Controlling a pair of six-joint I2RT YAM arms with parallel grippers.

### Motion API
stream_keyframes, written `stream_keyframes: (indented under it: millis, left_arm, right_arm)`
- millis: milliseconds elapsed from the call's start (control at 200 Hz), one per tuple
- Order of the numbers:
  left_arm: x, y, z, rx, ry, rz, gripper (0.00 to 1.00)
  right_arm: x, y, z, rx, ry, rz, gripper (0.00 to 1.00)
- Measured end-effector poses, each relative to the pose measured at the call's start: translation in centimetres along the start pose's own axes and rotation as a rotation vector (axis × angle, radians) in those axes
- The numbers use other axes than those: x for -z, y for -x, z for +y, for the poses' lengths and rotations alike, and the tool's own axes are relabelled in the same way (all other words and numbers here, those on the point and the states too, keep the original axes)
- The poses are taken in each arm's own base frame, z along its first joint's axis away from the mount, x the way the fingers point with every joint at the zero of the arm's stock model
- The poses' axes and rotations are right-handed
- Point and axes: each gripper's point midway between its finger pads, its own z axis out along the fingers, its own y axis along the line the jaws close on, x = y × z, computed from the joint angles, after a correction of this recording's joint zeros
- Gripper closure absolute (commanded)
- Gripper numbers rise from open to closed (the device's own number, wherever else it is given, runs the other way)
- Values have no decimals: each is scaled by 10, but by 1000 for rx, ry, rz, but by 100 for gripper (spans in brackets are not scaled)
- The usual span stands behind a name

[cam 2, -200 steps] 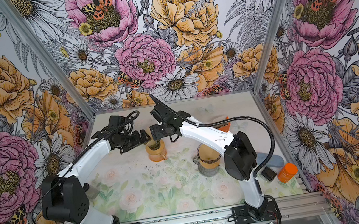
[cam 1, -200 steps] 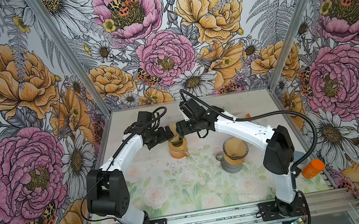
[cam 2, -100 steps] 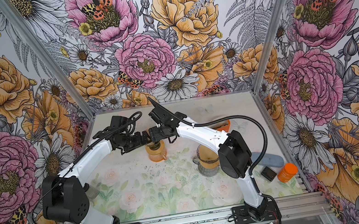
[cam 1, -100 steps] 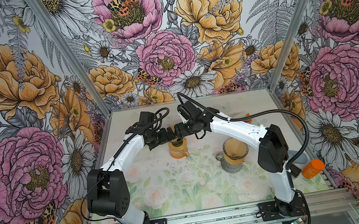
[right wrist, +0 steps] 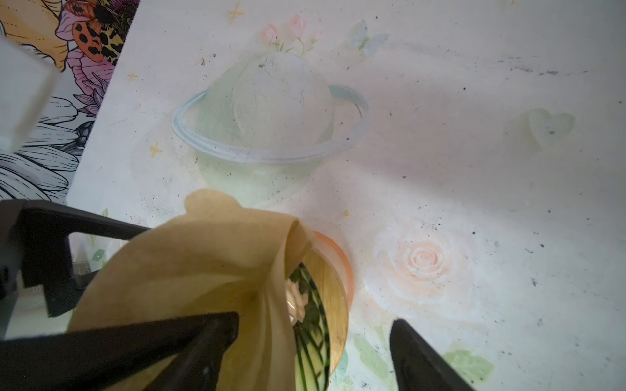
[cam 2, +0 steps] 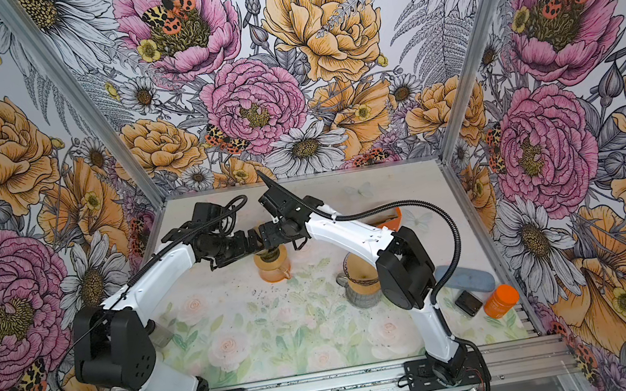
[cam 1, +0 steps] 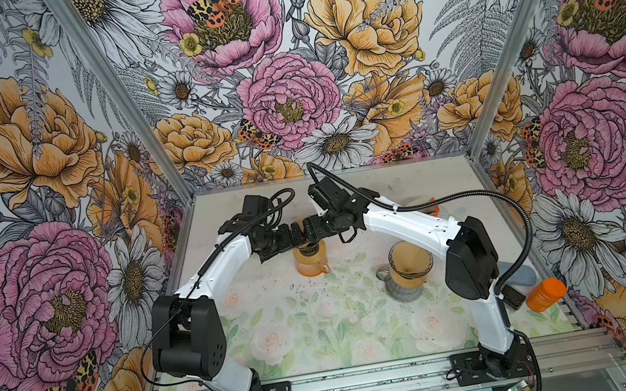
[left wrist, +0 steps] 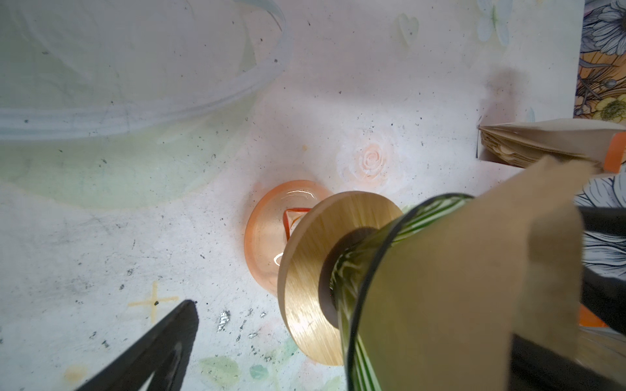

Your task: Place the coffee filter in the dripper

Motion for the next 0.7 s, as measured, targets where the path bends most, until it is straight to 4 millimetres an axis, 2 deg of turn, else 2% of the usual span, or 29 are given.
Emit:
stream_keyframes:
  millis: [215,475,700]
  left_arm:
    - [1,-1,4,15,-2,10,1]
    - [14,18,1,20,-13,-40,1]
    - [15,20,0,18,-14,-43,1]
  right_arm:
    - [-5,-5,-2,-2,-4,21,21]
    - [-6,-6,-3,-3,-6,27,21]
    - [-11,-11,-5,-4,-12,46,21]
